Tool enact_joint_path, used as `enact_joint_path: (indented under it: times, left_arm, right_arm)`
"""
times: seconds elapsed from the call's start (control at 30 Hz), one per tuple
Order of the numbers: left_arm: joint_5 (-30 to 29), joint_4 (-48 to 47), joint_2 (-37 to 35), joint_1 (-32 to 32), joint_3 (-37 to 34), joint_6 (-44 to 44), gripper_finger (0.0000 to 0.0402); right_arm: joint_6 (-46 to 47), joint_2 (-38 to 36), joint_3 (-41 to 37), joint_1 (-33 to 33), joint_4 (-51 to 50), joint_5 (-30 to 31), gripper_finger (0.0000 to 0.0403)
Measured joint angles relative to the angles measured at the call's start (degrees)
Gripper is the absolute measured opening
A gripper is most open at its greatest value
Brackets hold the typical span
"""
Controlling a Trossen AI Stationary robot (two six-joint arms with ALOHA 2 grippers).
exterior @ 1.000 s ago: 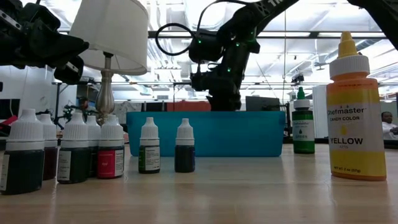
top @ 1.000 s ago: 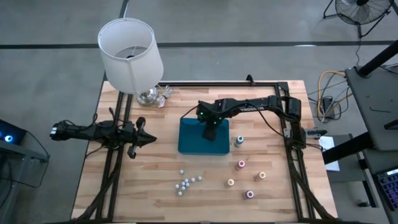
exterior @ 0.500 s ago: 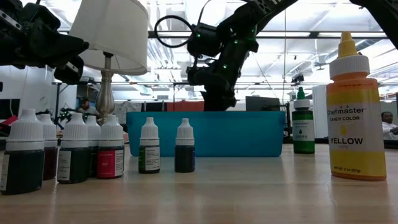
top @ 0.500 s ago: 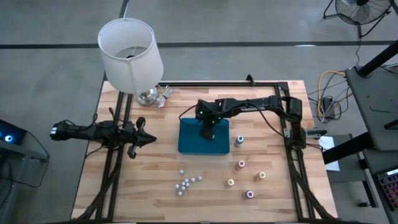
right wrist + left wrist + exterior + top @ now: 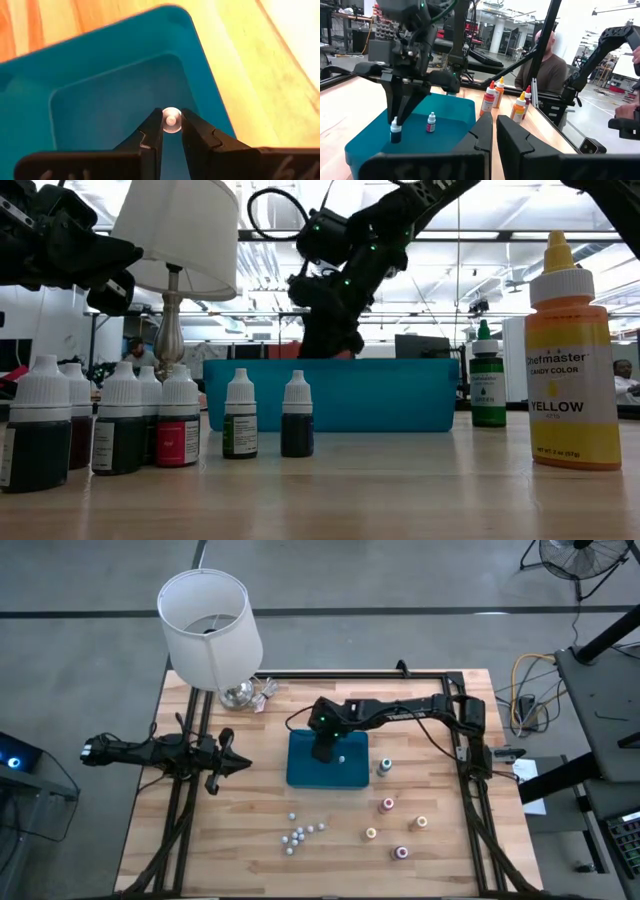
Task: Pick & Place food coloring
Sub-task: Put the top right small green food coloring bottle into the blue bin
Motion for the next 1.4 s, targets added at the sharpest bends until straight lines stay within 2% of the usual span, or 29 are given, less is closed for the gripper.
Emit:
enact_joint_path:
  times: [0.47, 0.9, 1.23, 1.4]
  left_arm:
    - [0.0, 0.0, 0.0, 0.0, 0.0, 0.0, 0.0000]
    - [0.0, 0.0, 0.0, 0.0, 0.0, 0.0, 0.0000]
    - [0.0, 0.0, 0.0, 0.0, 0.0, 0.0, 0.0000]
    - [0.0, 0.0, 0.0, 0.0, 0.0, 0.0, 0.0000]
  right_arm:
    - [0.0, 0.1, -4.7, 0.2, 2.3, 0.1, 0.0047]
    - [0.0, 0.1, -4.9, 0.2, 3.0, 0.2, 0.0048]
    - [0.0, 0.1, -4.9, 0.4, 2.7, 0.2, 0.0072]
    - [0.0, 0.1, -4.9, 0.6, 2.6, 0.2, 0.0071]
